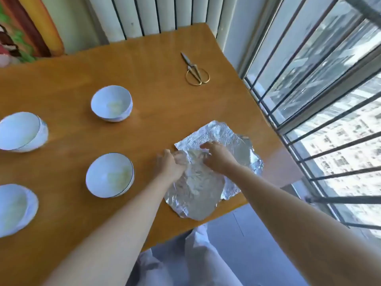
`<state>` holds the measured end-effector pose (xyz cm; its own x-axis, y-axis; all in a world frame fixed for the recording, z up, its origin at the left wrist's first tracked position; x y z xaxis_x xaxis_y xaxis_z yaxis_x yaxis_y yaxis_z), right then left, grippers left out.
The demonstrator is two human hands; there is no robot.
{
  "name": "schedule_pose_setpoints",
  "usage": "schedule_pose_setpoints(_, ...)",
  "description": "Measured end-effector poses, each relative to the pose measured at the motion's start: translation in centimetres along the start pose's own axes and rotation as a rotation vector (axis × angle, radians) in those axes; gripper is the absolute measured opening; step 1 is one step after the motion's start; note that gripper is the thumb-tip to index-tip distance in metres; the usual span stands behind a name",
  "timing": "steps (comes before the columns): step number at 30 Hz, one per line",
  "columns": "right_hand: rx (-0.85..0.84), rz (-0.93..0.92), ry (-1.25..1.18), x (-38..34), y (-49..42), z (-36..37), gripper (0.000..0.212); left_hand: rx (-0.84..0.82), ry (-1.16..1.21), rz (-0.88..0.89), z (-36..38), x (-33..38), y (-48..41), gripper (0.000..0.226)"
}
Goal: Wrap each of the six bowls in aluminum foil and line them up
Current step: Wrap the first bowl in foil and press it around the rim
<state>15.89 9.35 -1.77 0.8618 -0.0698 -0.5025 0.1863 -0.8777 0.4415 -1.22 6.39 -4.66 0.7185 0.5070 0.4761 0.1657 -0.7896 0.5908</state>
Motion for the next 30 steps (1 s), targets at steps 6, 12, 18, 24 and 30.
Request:
schedule_pose_setpoints(6,-0.05,-0.073,0.138,1.1,-1.3,0.6,0.064,0.128,-0.312,-0.158,-0.7,-1.5,0.3,0.074)
schedule_pose_setpoints(12,-0.143,-0.016,0.158,1.6,-2.7,0.2,0.037,0.13,-0.199,-0.021,-1.7,-0.8,0.7,0.025)
schedule_pose_setpoints(18,-0.265,-0.001,-0.272,-0.1,-3.8,-1.5,0.02,0.118,0.175,0.112,-5.7,0.2,2.3,0.01)
schedule_pose_setpoints(24,-0.382,-0.147,-0.377,-8.3,-4.5,-3.2,0.026,0.221,0.325,0.194,-13.6,-0.3,3.3,0.007)
schedule_pose_setpoints(30,-0.38,-0.171,-0.4,-15.4,-5.2,0.0,0.013,0.299,0.425,0.106,-19.0,-6.9,3.2,0.007)
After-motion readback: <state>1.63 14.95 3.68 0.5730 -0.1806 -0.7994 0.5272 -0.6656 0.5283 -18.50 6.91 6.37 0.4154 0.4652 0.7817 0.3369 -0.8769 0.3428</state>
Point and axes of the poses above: each hand's wrist, its own y-axis away from the middle knuckle, its own z-axis out of the palm, x = y × z, the point moved 8 cm from there along -y, towards the middle knuckle, and after that the axes turned 1 degree about -z, right-handed, at the moved point
